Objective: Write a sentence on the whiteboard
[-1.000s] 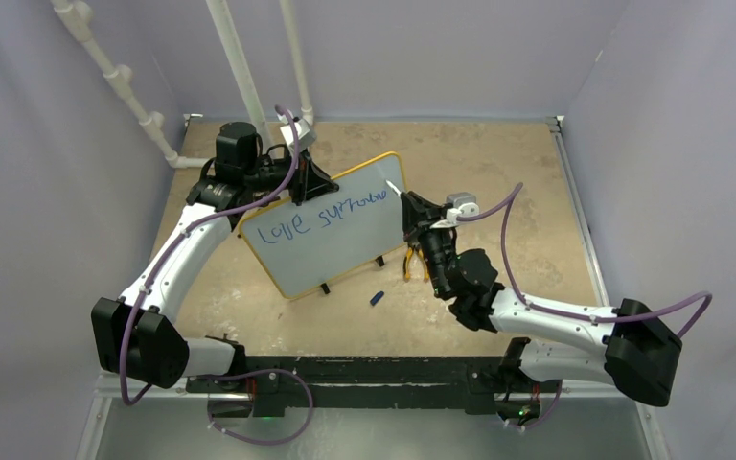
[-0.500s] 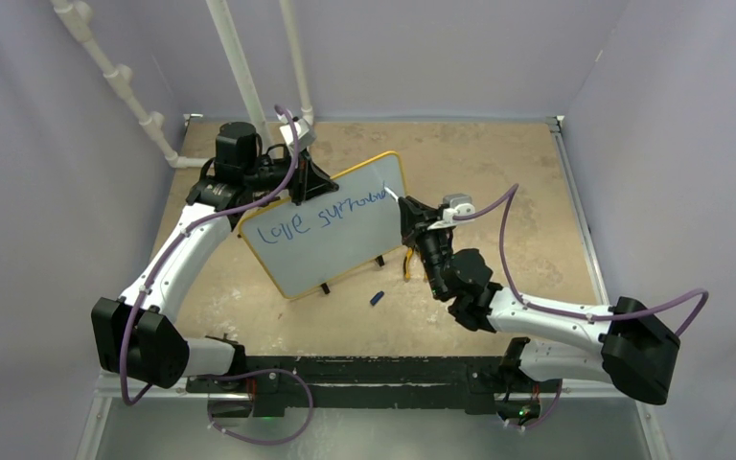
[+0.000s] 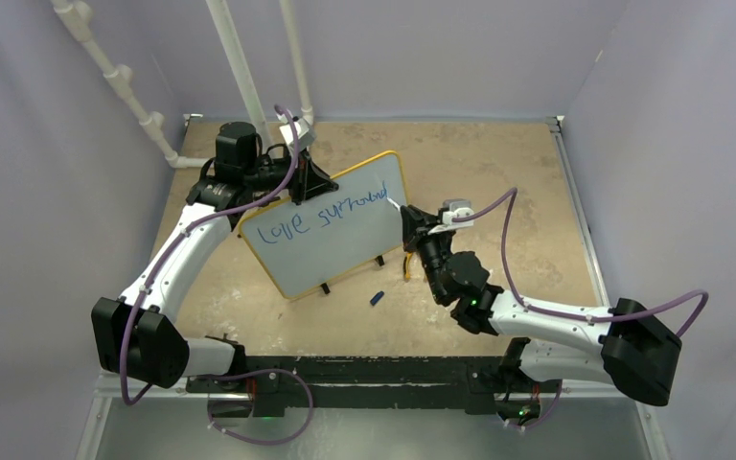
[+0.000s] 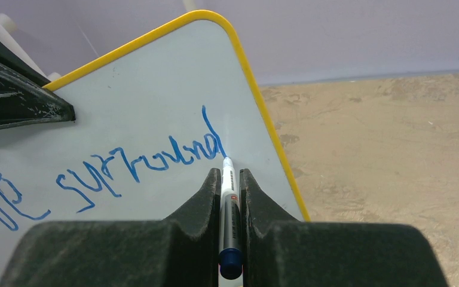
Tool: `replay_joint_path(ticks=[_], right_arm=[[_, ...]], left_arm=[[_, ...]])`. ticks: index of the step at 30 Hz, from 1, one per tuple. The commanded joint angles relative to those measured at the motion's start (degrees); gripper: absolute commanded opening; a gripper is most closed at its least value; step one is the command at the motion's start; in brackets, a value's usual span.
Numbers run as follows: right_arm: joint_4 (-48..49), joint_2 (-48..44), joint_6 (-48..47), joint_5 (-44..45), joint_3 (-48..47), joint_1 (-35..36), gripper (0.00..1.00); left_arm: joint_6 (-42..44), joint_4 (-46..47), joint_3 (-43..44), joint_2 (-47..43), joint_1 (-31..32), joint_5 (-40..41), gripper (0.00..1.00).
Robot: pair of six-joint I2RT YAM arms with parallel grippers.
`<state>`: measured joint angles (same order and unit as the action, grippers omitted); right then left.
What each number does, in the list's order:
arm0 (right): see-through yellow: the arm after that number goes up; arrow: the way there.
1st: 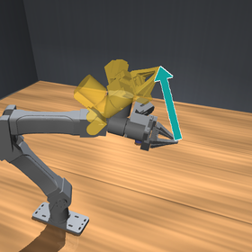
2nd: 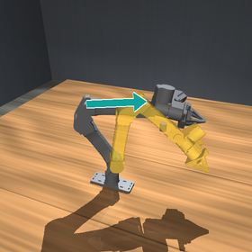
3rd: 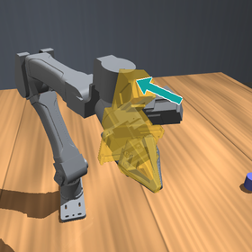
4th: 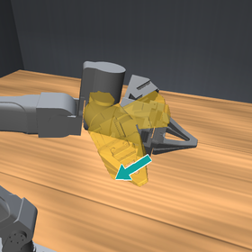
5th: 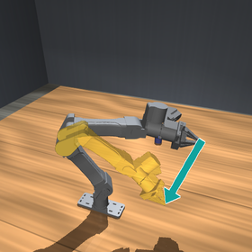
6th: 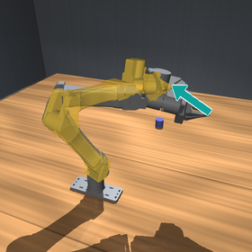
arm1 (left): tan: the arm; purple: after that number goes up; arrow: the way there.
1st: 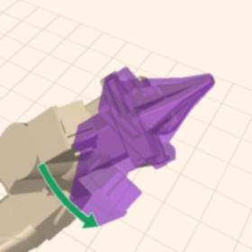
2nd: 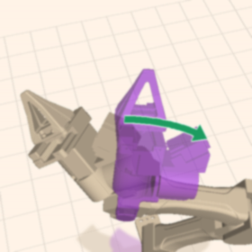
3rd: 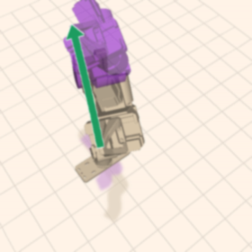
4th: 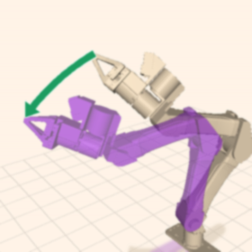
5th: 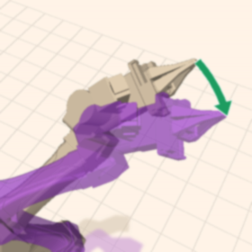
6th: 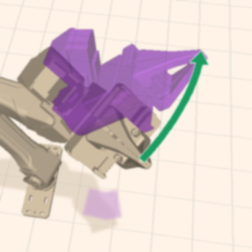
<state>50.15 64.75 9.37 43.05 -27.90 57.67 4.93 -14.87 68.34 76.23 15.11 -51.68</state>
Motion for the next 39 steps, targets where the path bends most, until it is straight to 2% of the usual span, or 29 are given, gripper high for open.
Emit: replay_joint_path(ticks=[1,17,27,39], right_arm=[[0.1,-1.2,0.4,2.1,0.2,-0.3,0.00],[-0.5,-5.1,-2.4,2.6,-0.4,-0.3,0.00],[-0.2,-7.7,-5.6,-4.6,0.2,-2.4,0.00],[2.5,-5.7,-5.7,-7.6,-1.1,-4.3,0.00]], left_arm=[[1.9,-5.3,-2.9,2.3,0.5,-1.8,0.00],[1.8,-5.1,-3.0,2.3,0.5,-1.2,0.00],[1.3,-4.7,-3.1,2.3,0.5,-0.3,0.00],[1.5,-4.9,-3.2,2.3,0.5,-1.1,0.00]])
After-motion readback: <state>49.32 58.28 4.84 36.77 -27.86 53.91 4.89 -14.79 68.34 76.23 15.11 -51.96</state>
